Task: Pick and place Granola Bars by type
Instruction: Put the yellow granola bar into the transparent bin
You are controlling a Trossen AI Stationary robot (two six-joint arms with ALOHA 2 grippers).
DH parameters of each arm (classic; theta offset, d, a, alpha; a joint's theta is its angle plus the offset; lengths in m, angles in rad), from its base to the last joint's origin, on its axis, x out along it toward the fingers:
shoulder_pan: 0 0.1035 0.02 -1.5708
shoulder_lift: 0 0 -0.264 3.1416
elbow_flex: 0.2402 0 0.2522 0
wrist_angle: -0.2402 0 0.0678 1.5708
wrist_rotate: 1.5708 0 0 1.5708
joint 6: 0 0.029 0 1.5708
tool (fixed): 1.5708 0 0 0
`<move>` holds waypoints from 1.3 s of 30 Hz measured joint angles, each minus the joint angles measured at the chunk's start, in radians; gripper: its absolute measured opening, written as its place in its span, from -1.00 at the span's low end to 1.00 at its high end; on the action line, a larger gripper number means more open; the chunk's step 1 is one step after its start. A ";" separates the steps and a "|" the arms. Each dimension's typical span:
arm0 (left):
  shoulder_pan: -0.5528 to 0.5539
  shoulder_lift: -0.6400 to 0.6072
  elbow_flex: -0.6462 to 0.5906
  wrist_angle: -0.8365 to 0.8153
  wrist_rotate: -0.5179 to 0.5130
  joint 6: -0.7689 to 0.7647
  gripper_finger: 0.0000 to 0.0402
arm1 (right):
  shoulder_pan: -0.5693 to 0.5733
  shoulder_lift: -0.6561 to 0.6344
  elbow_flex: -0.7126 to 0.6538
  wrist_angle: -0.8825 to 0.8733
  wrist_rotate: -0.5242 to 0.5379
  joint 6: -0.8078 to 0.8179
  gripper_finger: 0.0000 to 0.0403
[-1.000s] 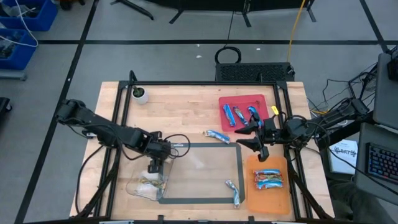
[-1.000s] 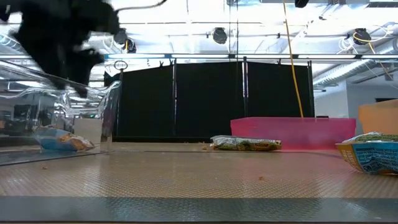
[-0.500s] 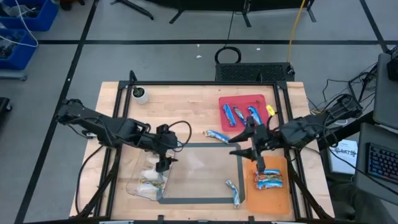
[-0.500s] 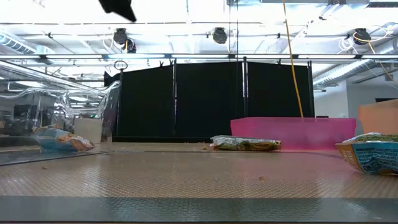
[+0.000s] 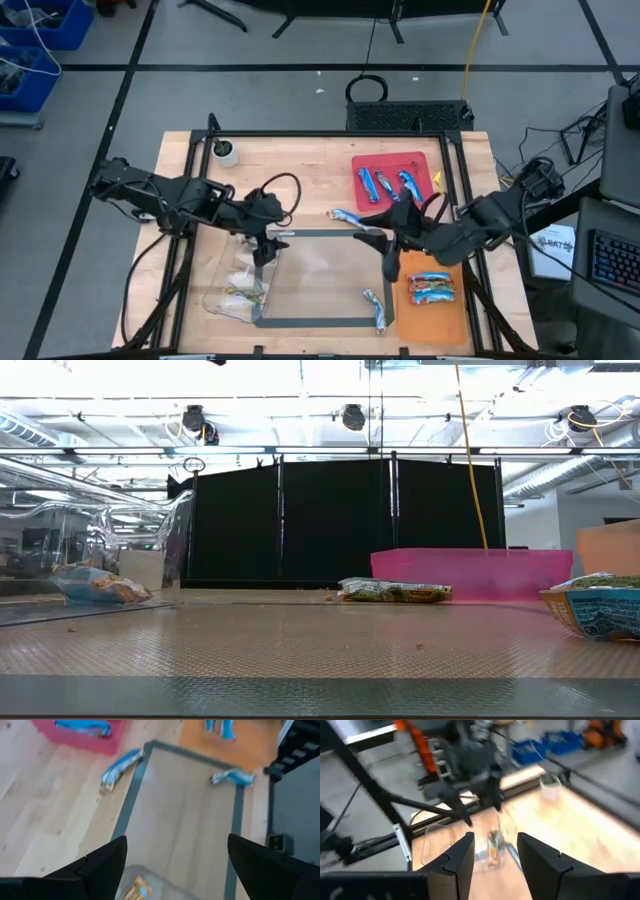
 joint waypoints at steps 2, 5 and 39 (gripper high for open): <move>-0.001 0.000 0.000 -0.036 0.008 0.000 0.73 | 0.009 0.014 0.001 -0.057 0.017 0.128 -0.31; -0.001 0.000 0.000 -0.080 0.027 0.001 0.73 | 0.016 0.036 0.001 -0.170 -0.014 0.347 -0.31; -0.001 0.000 -0.001 -0.091 0.029 0.054 0.73 | -0.077 0.060 -0.210 0.048 -0.353 0.471 0.20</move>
